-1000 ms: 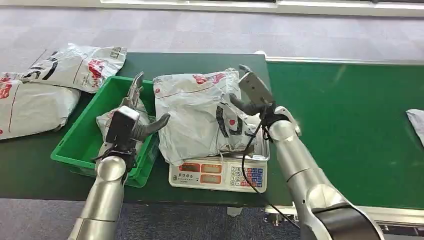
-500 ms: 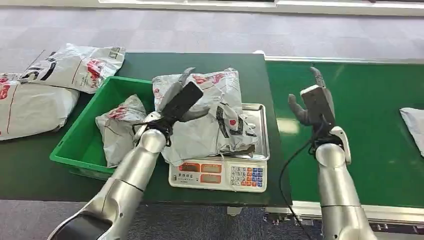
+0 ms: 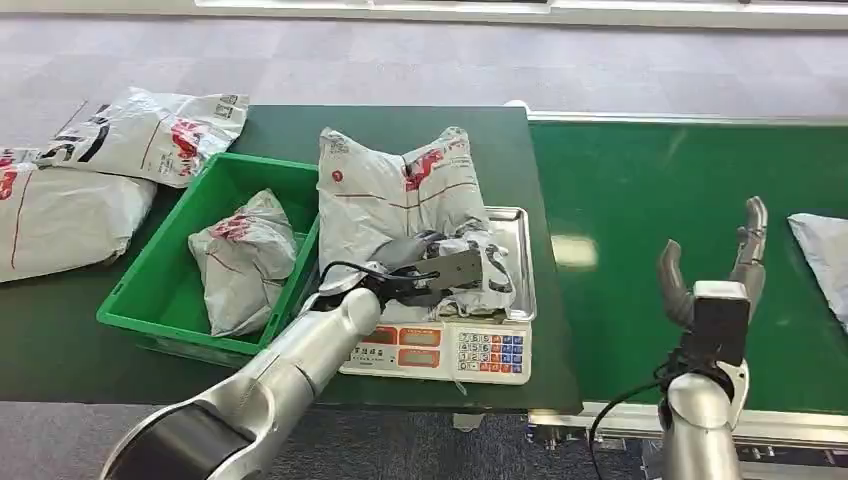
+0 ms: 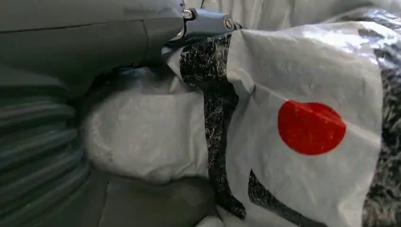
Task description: Moved the parcel from conveyor to table for the left to box.
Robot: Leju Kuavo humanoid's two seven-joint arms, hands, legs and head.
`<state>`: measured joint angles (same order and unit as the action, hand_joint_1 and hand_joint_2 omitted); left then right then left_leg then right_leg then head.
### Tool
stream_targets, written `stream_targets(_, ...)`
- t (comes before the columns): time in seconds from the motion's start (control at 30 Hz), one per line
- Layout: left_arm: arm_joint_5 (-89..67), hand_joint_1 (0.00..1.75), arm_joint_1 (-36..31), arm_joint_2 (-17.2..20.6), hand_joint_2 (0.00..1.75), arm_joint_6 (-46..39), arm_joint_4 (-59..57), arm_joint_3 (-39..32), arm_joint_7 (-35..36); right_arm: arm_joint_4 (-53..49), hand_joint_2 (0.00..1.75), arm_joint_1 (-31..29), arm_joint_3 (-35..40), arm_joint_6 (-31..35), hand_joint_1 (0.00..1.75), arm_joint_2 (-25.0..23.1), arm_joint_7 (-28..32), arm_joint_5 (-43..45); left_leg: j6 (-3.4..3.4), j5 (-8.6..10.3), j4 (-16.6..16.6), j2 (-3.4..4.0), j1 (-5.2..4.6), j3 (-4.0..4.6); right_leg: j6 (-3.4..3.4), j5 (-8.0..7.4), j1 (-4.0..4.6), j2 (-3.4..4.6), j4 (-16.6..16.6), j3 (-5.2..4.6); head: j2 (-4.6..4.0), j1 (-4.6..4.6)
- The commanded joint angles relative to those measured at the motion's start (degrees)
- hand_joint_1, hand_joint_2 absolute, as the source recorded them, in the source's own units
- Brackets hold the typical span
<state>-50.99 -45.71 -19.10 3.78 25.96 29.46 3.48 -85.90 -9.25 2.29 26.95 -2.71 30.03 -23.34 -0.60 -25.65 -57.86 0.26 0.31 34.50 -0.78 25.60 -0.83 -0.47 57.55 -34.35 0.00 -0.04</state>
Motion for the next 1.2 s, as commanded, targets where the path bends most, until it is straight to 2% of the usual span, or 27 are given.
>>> stream_targets(0.03,-1.3,1.75,-1.84,1.56,1.75,2.34,-9.4,3.93,1.61,-3.18,1.75,3.14,-0.57,-0.2,0.0,-1.02,0.68,0.53,0.0,0.0,0.15,0.05,0.0,-0.27,0.05,-0.03,-0.01,0.09,-0.15,0.25,0.0,-0.02)
stream_targets(0.17,-0.56,1.75,-2.11,2.08,1.75,1.01,-8.72,1.49,1.17,-1.69,1.75,2.21,0.3,-0.47,0.0,-1.23,0.07,0.11,0.0,0.0,0.14,0.14,0.0,-0.37,0.03,-0.05,-0.01,0.19,-0.12,0.37,-0.02,-0.02)
stream_targets(0.53,-0.06,1.75,-2.24,2.07,1.75,0.71,-8.53,0.66,1.11,-1.7,1.75,2.28,0.06,-0.47,0.0,-1.34,-0.08,0.1,0.0,0.01,0.18,0.13,0.0,-0.63,0.04,-0.05,-0.01,0.2,-0.15,0.63,0.0,-0.02)
stream_targets(0.63,1.9,1.75,-3.01,2.92,1.75,-3.77,-6.71,-2.86,-0.9,-2.09,1.75,2.98,-0.67,-0.73,0.0,-1.52,-0.25,-0.29,-0.01,0.01,0.16,0.12,0.02,-0.61,0.05,-0.06,0.01,0.18,-0.15,0.62,0.0,-0.02)
stream_targets(0.77,7.14,1.75,-6.0,3.82,1.75,-13.23,-2.07,-10.46,-8.3,-3.6,1.75,4.15,-2.46,-1.03,0.0,-0.82,-0.26,-0.17,-0.01,0.0,0.01,0.06,0.03,-0.41,0.03,-0.03,0.02,0.11,-0.01,0.45,0.0,-0.02)
stream_targets(0.83,10.31,1.75,-5.94,5.17,1.75,-20.28,6.01,-14.24,-14.21,-5.45,1.75,6.29,-3.83,-0.99,0.0,-1.16,-0.18,-0.25,-0.02,0.02,-0.04,0.01,0.05,-0.31,0.05,-0.03,0.05,0.07,0.03,0.34,0.0,0.0)
stream_targets(0.93,10.17,1.75,-4.84,6.15,1.75,-17.47,10.99,-14.22,-12.32,-6.33,1.75,7.36,-4.38,-1.49,0.0,-1.34,0.27,-0.16,-0.04,0.05,-0.05,-0.07,0.05,-0.26,0.06,0.0,0.04,-0.01,0.05,0.29,0.0,-0.02)
stream_targets(1.07,9.88,1.75,-4.05,5.8,1.75,-18.37,10.66,-13.87,-12.31,-6.07,1.75,6.97,-4.33,-1.46,0.0,-1.54,0.35,-0.21,0.0,0.05,0.13,0.06,0.02,-0.46,0.06,-0.02,0.03,0.14,-0.12,0.47,-0.02,-0.04)
stream_targets(1.2,9.96,1.75,-4.19,5.71,1.75,-18.79,9.96,-13.85,-12.63,-5.96,1.75,6.89,-4.3,-1.42,0.0,-1.54,0.36,-0.24,0.01,0.06,0.04,0.0,0.01,-0.28,0.02,-0.01,-0.01,0.04,-0.03,0.33,0.0,-0.02)
